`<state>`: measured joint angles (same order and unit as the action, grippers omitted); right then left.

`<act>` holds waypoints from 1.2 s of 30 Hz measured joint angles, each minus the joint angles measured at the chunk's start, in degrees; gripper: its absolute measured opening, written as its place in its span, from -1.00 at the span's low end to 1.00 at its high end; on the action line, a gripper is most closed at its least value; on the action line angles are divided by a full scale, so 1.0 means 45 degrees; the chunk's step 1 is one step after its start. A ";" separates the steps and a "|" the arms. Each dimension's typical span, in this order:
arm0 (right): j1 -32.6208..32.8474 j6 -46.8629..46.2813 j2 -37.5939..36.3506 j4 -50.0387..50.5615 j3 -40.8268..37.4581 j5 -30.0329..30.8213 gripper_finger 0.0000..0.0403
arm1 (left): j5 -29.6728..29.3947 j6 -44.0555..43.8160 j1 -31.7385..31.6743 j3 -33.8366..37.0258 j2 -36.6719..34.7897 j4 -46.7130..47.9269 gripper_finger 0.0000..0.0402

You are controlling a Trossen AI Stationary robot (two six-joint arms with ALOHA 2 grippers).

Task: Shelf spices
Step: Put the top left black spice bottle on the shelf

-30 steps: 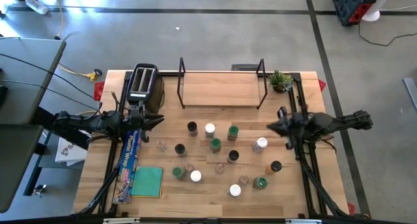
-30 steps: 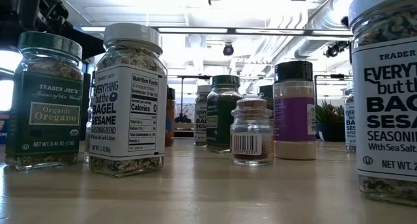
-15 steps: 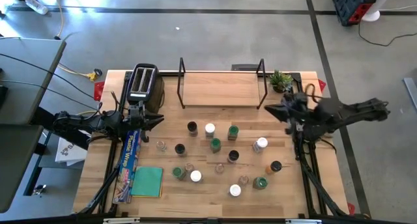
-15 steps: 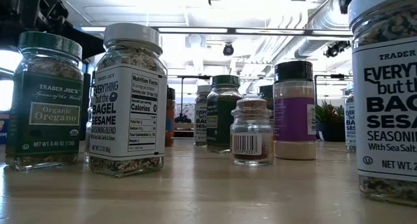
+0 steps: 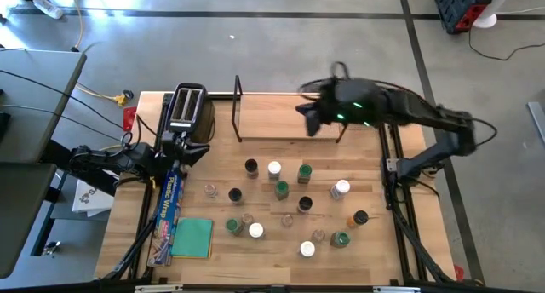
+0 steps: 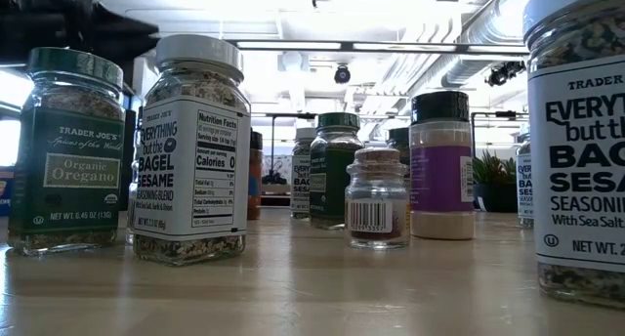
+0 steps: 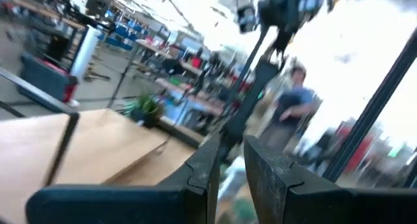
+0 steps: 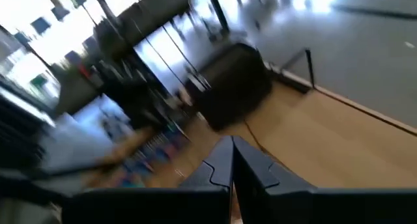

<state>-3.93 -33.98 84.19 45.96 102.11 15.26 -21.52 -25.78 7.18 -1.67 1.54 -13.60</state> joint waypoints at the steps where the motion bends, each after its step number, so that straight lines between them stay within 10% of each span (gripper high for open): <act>1: -0.0136 0.0184 0.0644 0.1034 0.0944 -0.0250 -1.00 | -0.0013 -0.0609 -0.0003 0.0000 0.0000 -0.0248 -0.68; 9: -0.0890 0.2454 0.5361 0.4055 0.6143 -0.4245 -0.94 | 0.0144 -0.3380 -0.0003 0.0000 0.0001 -0.1280 -0.68; 15: -0.0575 0.4504 0.7803 0.3796 0.7020 -0.6181 -0.52 | 0.1305 -0.5357 0.0005 -0.0005 -0.0019 -0.1672 -0.68; 27: 0.0455 0.6499 1.0789 0.3542 0.6706 -0.4155 0.68 | 0.2336 -0.5586 0.0000 -0.0005 -0.0019 -0.1604 -0.68; 36: 0.0459 0.5677 1.1990 0.3453 0.6696 -0.3588 0.81 | 0.2336 -0.5592 -0.0005 -0.0005 -0.0019 -0.1605 -0.68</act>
<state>-1.87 -8.44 138.15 61.49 132.25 -0.89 -11.00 -50.94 7.16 -1.69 1.45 -20.82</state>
